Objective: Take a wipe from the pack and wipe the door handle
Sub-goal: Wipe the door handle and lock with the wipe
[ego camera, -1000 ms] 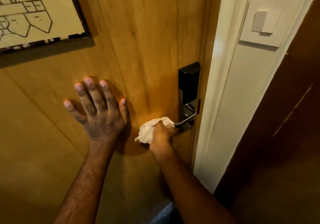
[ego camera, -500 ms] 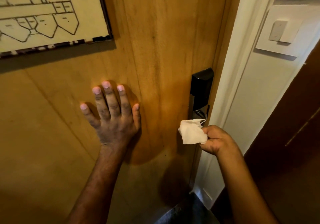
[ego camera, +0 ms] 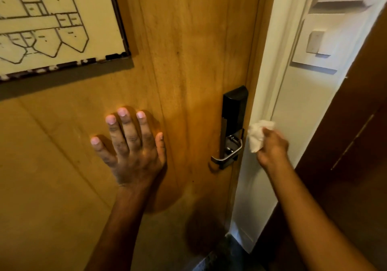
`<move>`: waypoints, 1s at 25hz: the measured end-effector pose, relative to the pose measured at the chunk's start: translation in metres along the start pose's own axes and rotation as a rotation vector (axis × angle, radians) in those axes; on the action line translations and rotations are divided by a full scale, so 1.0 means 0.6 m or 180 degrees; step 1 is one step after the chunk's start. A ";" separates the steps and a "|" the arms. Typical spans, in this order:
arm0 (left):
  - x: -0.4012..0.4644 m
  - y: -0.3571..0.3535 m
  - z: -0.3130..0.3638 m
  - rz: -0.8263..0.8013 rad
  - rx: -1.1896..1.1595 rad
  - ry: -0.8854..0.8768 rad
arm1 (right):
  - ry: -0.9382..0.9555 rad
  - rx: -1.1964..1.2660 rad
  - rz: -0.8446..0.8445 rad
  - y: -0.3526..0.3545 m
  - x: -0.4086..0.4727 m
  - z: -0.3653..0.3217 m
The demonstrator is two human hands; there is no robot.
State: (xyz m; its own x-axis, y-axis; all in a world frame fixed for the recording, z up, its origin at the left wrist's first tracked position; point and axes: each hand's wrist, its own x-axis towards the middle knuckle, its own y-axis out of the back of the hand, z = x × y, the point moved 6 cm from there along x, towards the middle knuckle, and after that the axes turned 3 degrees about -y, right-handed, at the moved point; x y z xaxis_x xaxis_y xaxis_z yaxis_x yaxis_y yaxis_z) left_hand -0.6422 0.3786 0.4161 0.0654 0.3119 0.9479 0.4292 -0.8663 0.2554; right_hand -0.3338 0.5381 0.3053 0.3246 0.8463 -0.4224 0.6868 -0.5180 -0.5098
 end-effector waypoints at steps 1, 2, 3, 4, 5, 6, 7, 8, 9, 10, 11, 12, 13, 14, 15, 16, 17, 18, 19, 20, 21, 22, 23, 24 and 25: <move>-0.001 0.001 0.000 -0.0018 -0.0021 0.0007 | 0.0143 -0.0346 0.0034 -0.007 -0.029 0.025; -0.002 0.000 -0.001 -0.0035 -0.0039 -0.0002 | 0.0303 -0.0699 0.0052 -0.012 -0.050 0.052; -0.003 -0.001 0.001 -0.0041 -0.0065 0.0002 | 0.0437 -0.0912 0.0021 -0.017 -0.076 0.076; -0.004 0.000 0.002 -0.0037 -0.0108 0.0046 | 0.0571 -0.0991 0.0007 -0.015 -0.092 0.095; -0.007 0.000 0.005 -0.0040 -0.0189 0.0127 | 0.0638 -0.0984 0.0023 -0.009 -0.106 0.105; -0.010 -0.001 0.014 -0.0073 -0.0308 0.0230 | 0.0652 -0.0994 0.0108 0.003 -0.111 0.113; -0.016 -0.001 0.025 -0.0135 -0.0407 0.0310 | 0.0556 -0.1128 0.0194 0.016 -0.118 0.118; -0.025 -0.003 0.041 -0.0201 -0.0498 0.0347 | 0.0456 -0.1305 0.0136 0.026 -0.127 0.124; -0.034 -0.010 0.061 -0.0246 -0.0598 0.0319 | 0.0372 -0.1506 -0.0060 0.034 -0.143 0.129; -0.040 -0.016 0.082 -0.0310 -0.0683 0.0294 | 0.0309 -0.1712 -0.0368 0.041 -0.162 0.133; -0.043 -0.021 0.103 -0.0429 -0.0779 0.0344 | 0.0216 -0.1928 -0.0674 0.049 -0.183 0.137; -0.042 -0.024 0.123 -0.0609 -0.0937 0.0488 | 0.0110 -0.2061 -0.0825 0.067 -0.194 0.137; -0.040 -0.026 0.139 -0.0821 -0.1141 0.0708 | 0.0001 -0.2203 -0.0778 0.094 -0.196 0.135; -0.035 -0.023 0.153 -0.1044 -0.1341 0.0900 | -0.0100 -0.2319 -0.0599 0.126 -0.191 0.128; -0.032 -0.019 0.170 -0.1199 -0.1537 0.0954 | -0.0173 -0.2419 -0.0339 0.163 -0.186 0.114; -0.030 -0.013 0.194 -0.1317 -0.1753 0.0850 | -0.0206 -0.2457 -0.0094 0.202 -0.179 0.096; -0.030 -0.012 0.215 -0.1385 -0.1954 0.0659 | -0.0227 -0.2440 0.0052 0.230 -0.177 0.078; -0.031 -0.006 0.241 -0.1426 -0.2123 0.0407 | -0.0191 -0.2427 0.0179 0.259 -0.175 0.056; -0.036 0.006 0.272 -0.1444 -0.2270 0.0139 | -0.0111 -0.2435 0.0345 0.290 -0.180 0.028; -0.045 0.030 0.316 -0.1492 -0.2427 -0.0121 | 0.0008 -0.2428 0.0535 0.332 -0.192 -0.008; -0.053 0.043 0.350 -0.1587 -0.2529 -0.0310 | 0.0108 -0.2462 0.0627 0.358 -0.193 -0.033; -0.059 0.069 0.390 -0.1710 -0.2652 -0.0526 | 0.0252 -0.2440 0.0747 0.392 -0.197 -0.060; -0.067 0.106 0.436 -0.1813 -0.2810 -0.0775 | 0.0402 -0.2388 0.0943 0.436 -0.209 -0.091; -0.077 0.148 0.481 -0.1903 -0.2993 -0.0992 | 0.0489 -0.2289 0.1128 0.486 -0.225 -0.120; -0.087 0.181 0.517 -0.2009 -0.3166 -0.1184 | 0.0543 -0.2191 0.1294 0.525 -0.239 -0.142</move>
State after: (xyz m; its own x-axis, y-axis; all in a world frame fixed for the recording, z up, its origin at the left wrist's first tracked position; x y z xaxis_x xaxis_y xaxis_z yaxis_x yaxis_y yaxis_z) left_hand -0.3194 0.3893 0.3355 0.4175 0.7340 0.5357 -0.3821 -0.3931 0.8363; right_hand -0.1085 0.2642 0.2691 0.6908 0.6448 -0.3271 0.7216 -0.6430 0.2565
